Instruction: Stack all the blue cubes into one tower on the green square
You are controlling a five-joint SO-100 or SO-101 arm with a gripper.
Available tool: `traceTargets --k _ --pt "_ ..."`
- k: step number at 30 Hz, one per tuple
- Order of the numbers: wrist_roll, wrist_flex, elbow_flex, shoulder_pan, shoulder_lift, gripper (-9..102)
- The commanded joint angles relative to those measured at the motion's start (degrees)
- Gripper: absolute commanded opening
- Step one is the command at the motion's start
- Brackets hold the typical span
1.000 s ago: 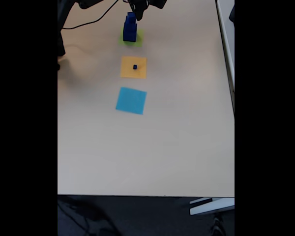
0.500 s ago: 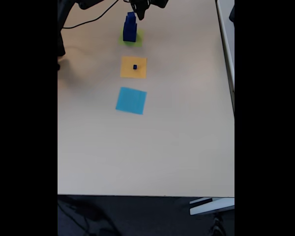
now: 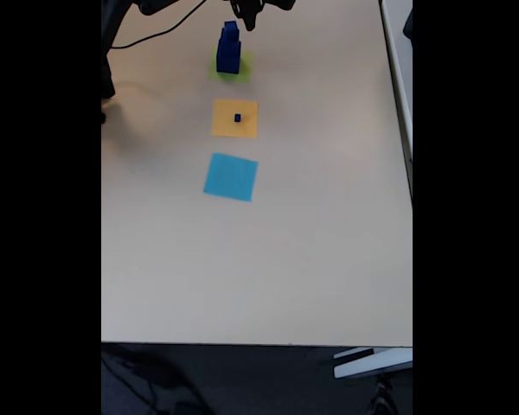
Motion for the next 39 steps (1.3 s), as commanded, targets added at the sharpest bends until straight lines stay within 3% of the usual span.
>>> traceTargets --k 1,39 --pt "0.79 -0.79 -3.69 -0.70 0.88 0" --pt "-0.79 1.67 2.11 -0.97 2.81 0"
